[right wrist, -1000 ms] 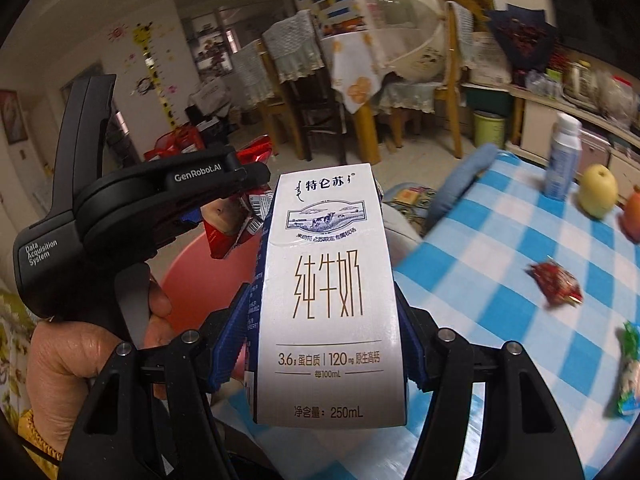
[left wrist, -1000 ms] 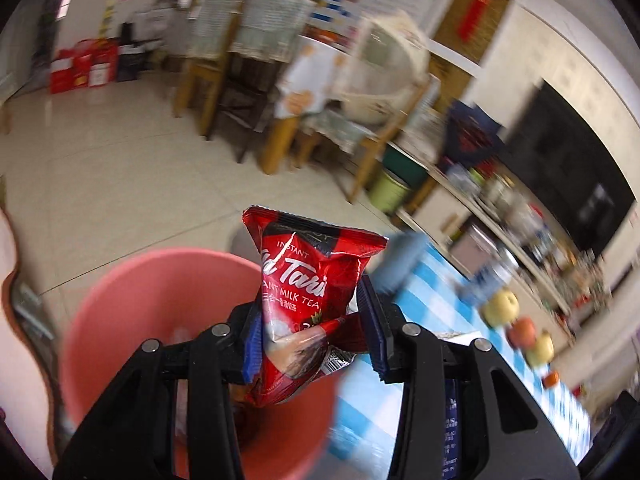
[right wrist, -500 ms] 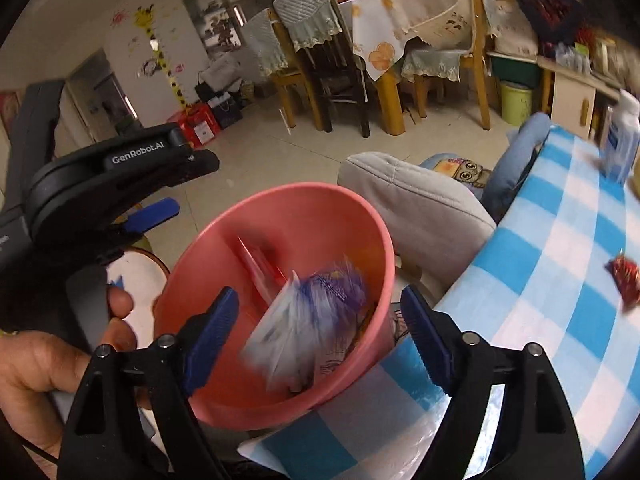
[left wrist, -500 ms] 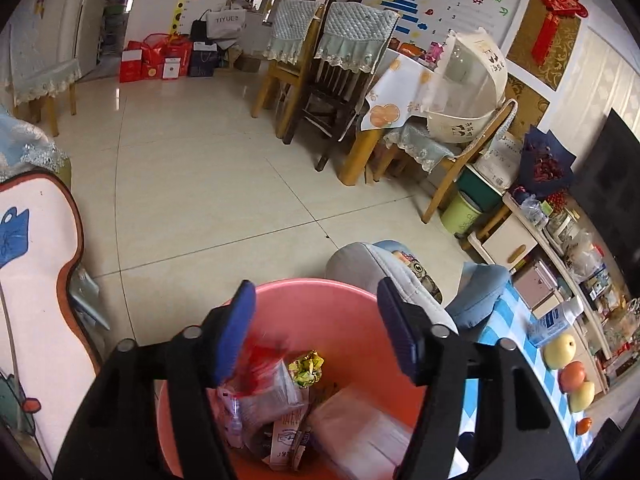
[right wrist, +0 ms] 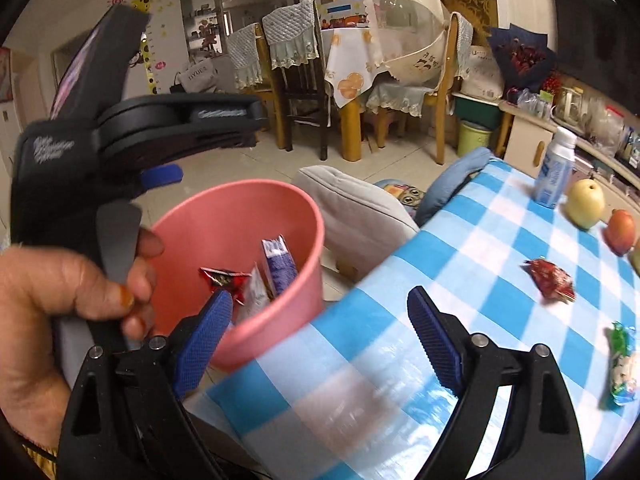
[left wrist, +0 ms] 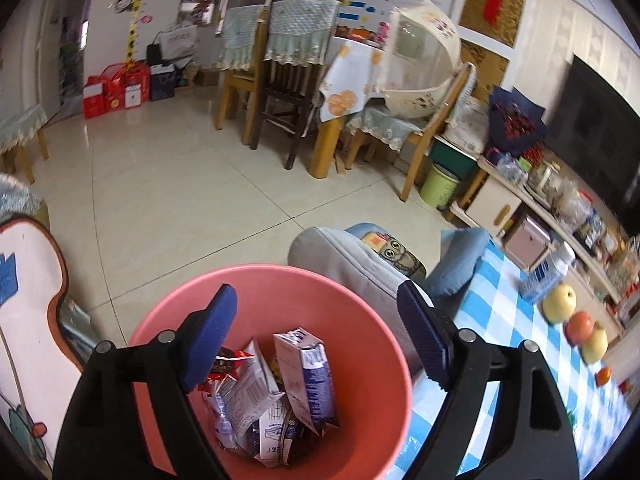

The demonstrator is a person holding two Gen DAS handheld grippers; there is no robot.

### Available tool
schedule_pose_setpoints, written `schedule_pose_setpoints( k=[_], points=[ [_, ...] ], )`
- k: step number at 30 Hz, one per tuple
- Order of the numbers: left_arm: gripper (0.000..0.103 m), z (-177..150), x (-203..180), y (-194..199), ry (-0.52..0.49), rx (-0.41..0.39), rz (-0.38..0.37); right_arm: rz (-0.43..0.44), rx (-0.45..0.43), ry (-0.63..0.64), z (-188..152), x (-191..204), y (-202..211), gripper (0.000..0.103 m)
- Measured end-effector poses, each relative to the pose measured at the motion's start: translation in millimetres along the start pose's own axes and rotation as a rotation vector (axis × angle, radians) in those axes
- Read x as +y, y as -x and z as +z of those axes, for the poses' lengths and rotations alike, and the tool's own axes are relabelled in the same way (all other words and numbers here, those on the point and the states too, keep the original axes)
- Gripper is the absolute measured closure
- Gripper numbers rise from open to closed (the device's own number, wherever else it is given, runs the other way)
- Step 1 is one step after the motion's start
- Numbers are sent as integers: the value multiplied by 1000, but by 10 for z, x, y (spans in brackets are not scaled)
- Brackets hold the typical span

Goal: Collect trash
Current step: 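Carry both items over pink bucket and open both grippers to drop them, then bring both tools back over the small red packet and cow packet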

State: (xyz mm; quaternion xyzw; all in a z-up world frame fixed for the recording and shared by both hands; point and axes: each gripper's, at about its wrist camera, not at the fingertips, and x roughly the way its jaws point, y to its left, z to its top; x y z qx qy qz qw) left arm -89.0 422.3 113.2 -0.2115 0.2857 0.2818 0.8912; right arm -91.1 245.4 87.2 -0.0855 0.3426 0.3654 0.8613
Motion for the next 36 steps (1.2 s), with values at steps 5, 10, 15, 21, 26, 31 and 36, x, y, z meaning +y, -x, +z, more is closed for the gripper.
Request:
schedule_pose_setpoints(
  k=[5,10,15,21,26,31,36],
  points=[
    [18,-66,-261,-19,-76,14,-26,-29,-6,-15,-155,-137,171,15],
    [18,-156,-465,-13,-125,28,-73,-56,-10,-37,-273,-283,325,14],
    [18,-256,-666,11,-175,35,-114,-74,-17,-58,-398,-397,469,14],
    [18,-399,-922,2,-242,63,-148,-88,-21,-79,-521,-500,608,14],
    [18,-527,-1148,-19,-306,90,-167,-95,-27,-98,-585,-609,706,14],
    [18,-640,-1342,-22,-357,103,-199,-101,-35,-122,-657,-738,806,14],
    [18,-749,-1488,-25,-395,122,-238,-104,-46,-153,-739,-879,906,14]
  ],
)
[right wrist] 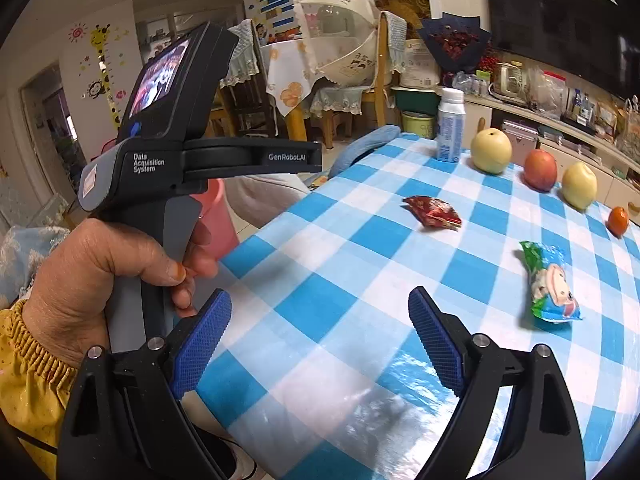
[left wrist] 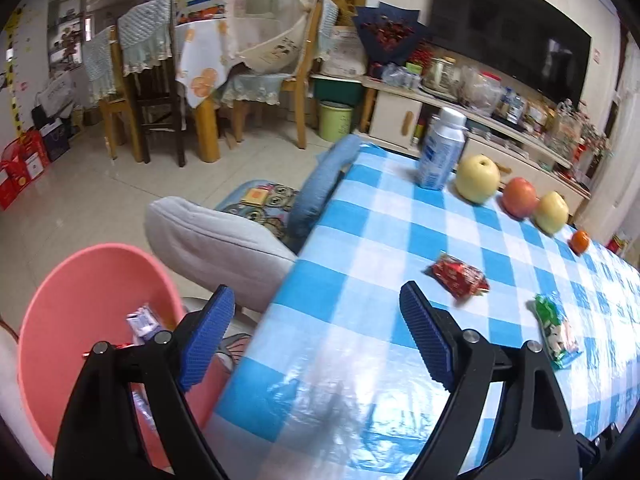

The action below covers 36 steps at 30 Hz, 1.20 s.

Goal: Collect trash
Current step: 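Bring both tools back over the small red packet and cow packet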

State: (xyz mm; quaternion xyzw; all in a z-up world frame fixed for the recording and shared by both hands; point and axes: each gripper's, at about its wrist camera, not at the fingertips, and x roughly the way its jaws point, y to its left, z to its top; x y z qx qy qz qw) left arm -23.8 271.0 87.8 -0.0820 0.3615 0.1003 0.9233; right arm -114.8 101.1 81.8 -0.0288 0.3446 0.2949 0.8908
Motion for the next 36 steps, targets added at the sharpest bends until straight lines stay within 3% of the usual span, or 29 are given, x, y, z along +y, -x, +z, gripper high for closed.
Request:
schedule_pose_setpoints(
  k=[22,32,36],
  points=[
    [18,-61,-769,-113,-149,7,-113,-50,-58,-125,-20,-791,468,14],
    [18,-49,-1026,-300,-119,23,-153,-145,-58,-187,16,-1363,578,14],
    [18,-51,-1092,-409,-97,35,-156,-209,-2,-224,-10,-1635,500,14]
  ],
)
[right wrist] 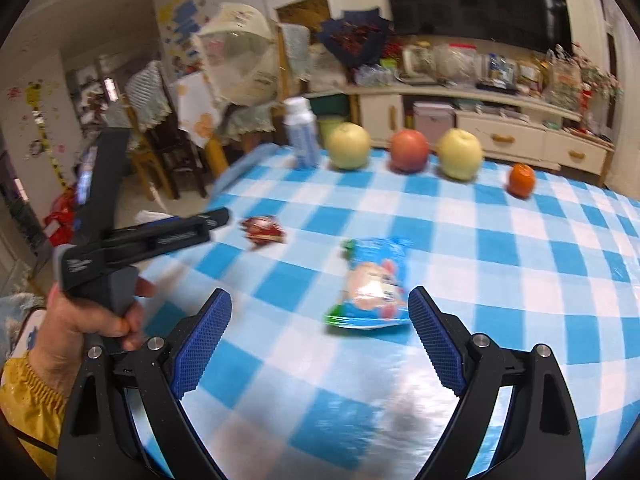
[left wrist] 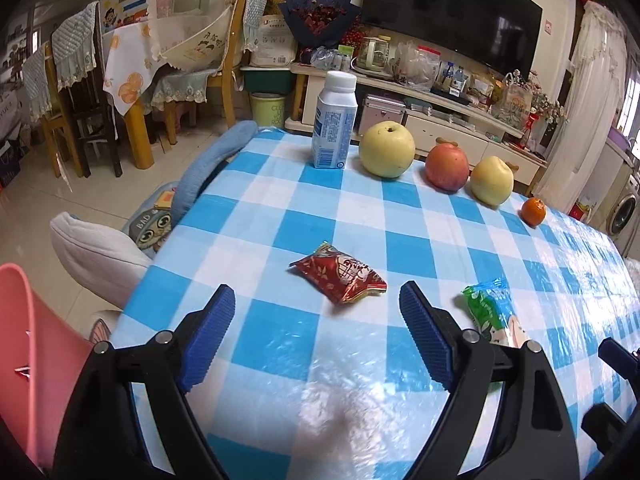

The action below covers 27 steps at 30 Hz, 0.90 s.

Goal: Collect trash
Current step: 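Bring both tools back over the small red packet and cow packet, then close left gripper on small red packet while right gripper grasps blue cow packet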

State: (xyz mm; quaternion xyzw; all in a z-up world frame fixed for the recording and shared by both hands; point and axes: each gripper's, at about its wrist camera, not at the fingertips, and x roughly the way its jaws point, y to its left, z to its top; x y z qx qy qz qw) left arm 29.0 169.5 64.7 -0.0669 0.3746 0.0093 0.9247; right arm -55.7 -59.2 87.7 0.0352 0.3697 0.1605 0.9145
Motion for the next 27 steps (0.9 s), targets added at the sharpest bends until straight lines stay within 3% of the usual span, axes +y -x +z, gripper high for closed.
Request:
schedule_pose_setpoints(
  k=[9,27],
  points=[
    [18,58,-32,-354,53,54,-11,-15,66,-84,33,-316,-349,14],
    [25,196,194,-902,224,124,-64,-3,102,0,118,-248,-803,14]
  ],
)
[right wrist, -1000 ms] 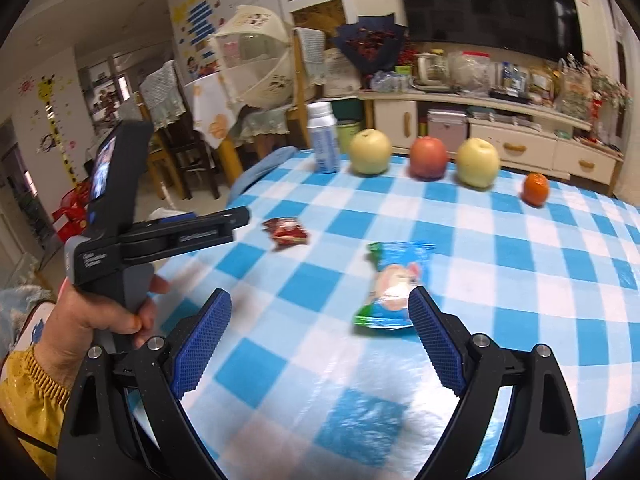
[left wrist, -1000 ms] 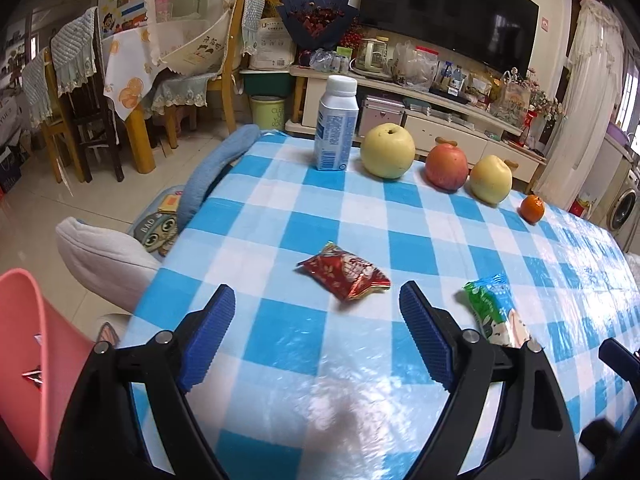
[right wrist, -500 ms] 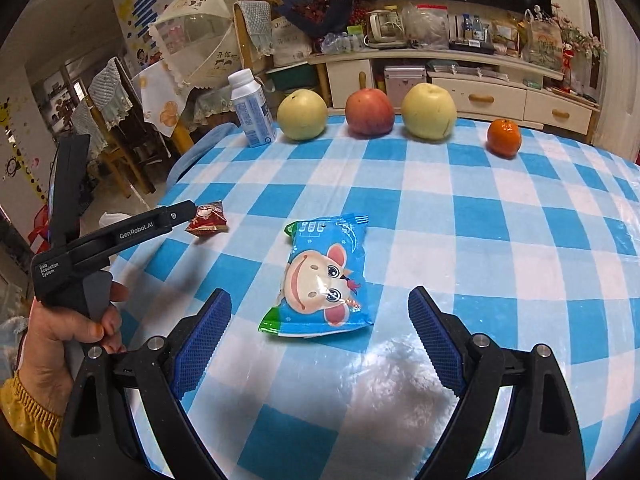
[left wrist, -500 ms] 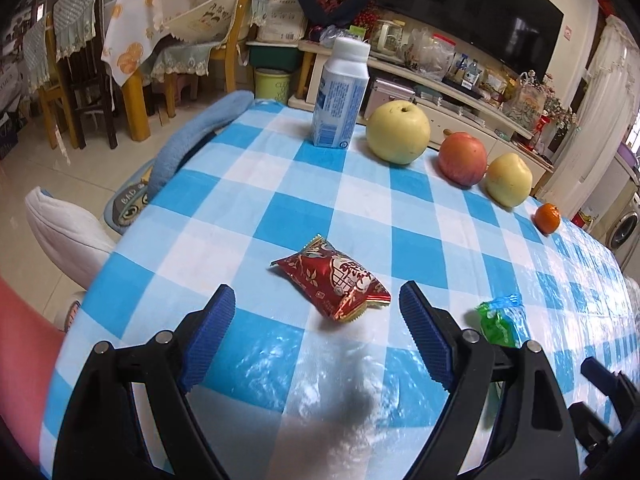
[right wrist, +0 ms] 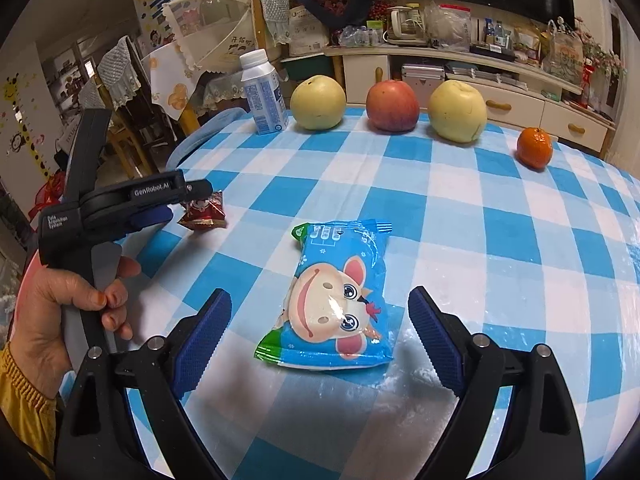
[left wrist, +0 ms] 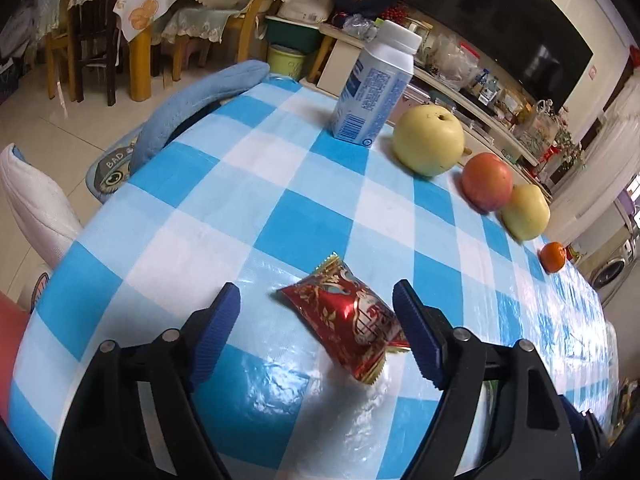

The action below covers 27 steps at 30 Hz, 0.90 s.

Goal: Collect trash
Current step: 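Close left gripper on small red packet while right gripper grasps blue cow packet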

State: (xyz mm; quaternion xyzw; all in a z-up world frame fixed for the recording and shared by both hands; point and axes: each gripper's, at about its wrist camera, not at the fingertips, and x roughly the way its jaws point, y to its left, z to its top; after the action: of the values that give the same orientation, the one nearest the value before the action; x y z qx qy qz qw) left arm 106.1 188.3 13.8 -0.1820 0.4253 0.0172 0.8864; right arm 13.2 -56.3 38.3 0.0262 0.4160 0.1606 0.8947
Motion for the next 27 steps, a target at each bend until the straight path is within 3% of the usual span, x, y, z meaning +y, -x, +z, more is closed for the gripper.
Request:
schedule_pose_setpoints(
  k=[19,27],
  points=[
    [62,-180,-324,-47,-114,7,-64,-27,42,-12,8,-135,-192,14],
    [68,-252,-425,-7,-159,3,-97,-23,55,-16,-8,-157,-234,14]
  ],
)
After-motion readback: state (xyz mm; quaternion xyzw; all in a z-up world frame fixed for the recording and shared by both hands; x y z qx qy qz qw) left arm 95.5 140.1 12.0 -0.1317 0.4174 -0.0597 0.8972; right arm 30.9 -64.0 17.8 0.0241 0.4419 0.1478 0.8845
